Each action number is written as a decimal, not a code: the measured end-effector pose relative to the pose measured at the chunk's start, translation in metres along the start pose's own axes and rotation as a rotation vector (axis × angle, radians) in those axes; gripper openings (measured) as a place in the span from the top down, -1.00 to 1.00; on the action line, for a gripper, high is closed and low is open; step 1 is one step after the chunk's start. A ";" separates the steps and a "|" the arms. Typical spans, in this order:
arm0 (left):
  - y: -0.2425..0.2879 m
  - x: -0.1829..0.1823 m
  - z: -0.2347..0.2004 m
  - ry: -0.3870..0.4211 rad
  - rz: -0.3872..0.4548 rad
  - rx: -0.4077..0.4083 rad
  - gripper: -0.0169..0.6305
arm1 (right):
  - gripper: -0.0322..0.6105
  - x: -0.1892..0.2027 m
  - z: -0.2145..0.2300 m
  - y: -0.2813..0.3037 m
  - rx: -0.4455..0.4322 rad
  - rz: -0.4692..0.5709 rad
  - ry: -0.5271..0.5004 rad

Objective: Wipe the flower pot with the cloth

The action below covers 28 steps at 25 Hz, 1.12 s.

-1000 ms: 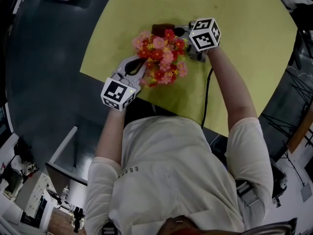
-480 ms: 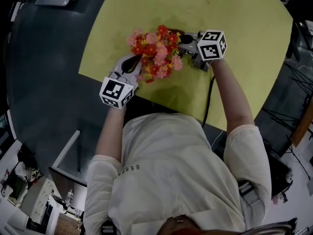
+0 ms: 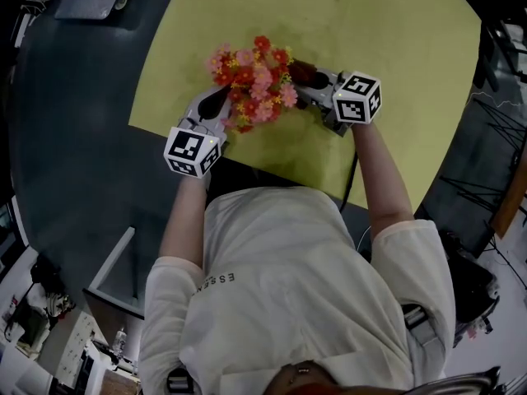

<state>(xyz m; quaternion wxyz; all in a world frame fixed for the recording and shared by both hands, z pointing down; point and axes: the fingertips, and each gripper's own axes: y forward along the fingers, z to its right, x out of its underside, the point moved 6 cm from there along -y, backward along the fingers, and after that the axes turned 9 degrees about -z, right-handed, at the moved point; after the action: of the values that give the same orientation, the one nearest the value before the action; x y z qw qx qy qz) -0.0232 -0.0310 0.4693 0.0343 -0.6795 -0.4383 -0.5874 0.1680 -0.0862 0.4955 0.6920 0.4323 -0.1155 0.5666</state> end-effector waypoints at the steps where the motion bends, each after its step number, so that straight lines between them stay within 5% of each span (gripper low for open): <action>1: 0.000 0.000 0.000 0.008 -0.009 -0.003 0.92 | 0.73 0.001 -0.004 -0.003 0.025 0.018 -0.007; 6: -0.008 -0.005 -0.003 0.082 -0.026 -0.063 0.91 | 0.73 0.000 -0.023 -0.027 0.199 0.134 -0.010; 11: -0.022 -0.027 -0.017 0.097 0.036 -0.029 0.92 | 0.73 0.001 -0.038 -0.042 0.397 0.229 0.051; 17: -0.036 -0.041 -0.046 0.155 0.020 0.122 0.91 | 0.73 0.023 -0.064 -0.040 0.727 0.353 0.192; 28: -0.074 -0.037 -0.104 0.257 -0.099 0.432 0.90 | 0.73 0.090 -0.164 0.043 1.037 0.503 0.514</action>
<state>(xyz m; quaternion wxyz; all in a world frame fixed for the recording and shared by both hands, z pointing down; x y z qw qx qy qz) -0.1475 -0.0649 0.4359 0.2056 -0.5539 -0.5783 -0.5625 0.1061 0.0942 0.4756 0.2437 0.5212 0.2462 0.7799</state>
